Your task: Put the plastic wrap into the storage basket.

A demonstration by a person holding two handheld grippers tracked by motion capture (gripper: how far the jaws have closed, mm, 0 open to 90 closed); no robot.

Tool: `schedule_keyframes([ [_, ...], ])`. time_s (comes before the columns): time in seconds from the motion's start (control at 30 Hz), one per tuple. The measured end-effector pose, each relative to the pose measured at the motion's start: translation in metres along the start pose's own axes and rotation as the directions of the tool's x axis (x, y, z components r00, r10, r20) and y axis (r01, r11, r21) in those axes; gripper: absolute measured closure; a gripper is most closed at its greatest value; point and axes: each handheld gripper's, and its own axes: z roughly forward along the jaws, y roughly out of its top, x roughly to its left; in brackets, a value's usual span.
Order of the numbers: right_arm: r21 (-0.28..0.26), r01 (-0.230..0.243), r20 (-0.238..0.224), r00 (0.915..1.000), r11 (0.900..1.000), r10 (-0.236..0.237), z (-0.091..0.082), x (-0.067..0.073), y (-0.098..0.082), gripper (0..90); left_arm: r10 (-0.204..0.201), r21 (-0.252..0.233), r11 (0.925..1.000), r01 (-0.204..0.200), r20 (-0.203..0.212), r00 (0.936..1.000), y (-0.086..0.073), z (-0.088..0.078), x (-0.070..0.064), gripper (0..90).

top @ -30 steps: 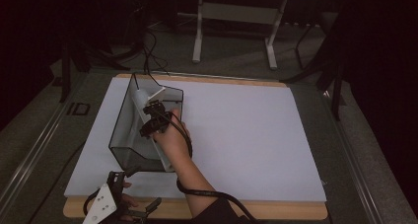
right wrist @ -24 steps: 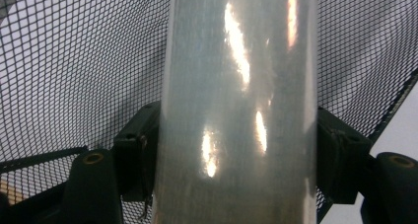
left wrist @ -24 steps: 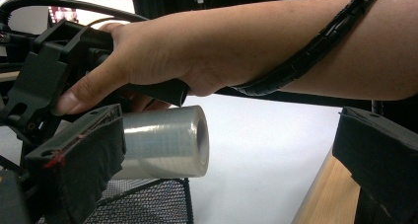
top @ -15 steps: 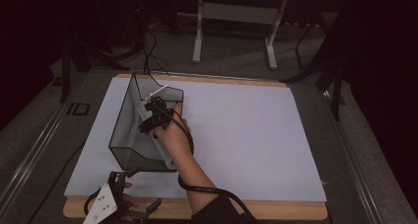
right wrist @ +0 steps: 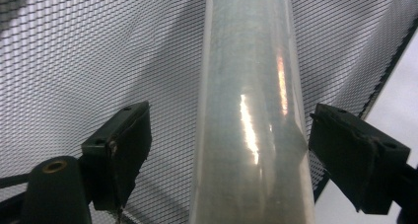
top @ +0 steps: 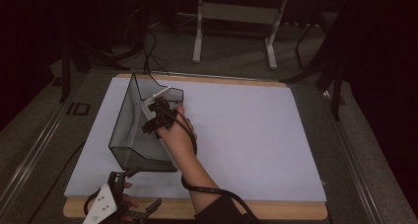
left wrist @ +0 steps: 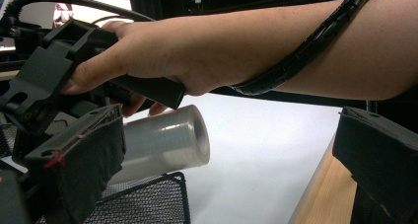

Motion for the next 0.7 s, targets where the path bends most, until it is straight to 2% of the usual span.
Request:
schedule_keyframes([
  [0.3, -0.023, 0.008, 0.003, 1.0, 1.0, -0.008, -0.007, -0.003, -0.002, 16.4, 0.001, 0.002, 1.0, -0.001, 0.001, 1.0, 0.0, 0.001, 0.0, 0.1],
  [0.43, -0.035, 0.031, -0.002, 0.9995, 0.999, -0.031, -0.011, -0.003, -0.003, 13.8, 0.001, 0.003, 1.0, -0.001, -0.002, 1.0, 0.0, 0.001, 0.0, 0.1],
  [0.7, -0.081, 0.088, 0.0, 0.9961, 0.993, -0.088, -0.026, -0.005, -0.008, 14.3, 0.0, 0.009, 1.0, 0.0, -0.002, 1.0, -0.001, 0.002, 0.0, 0.0],
])
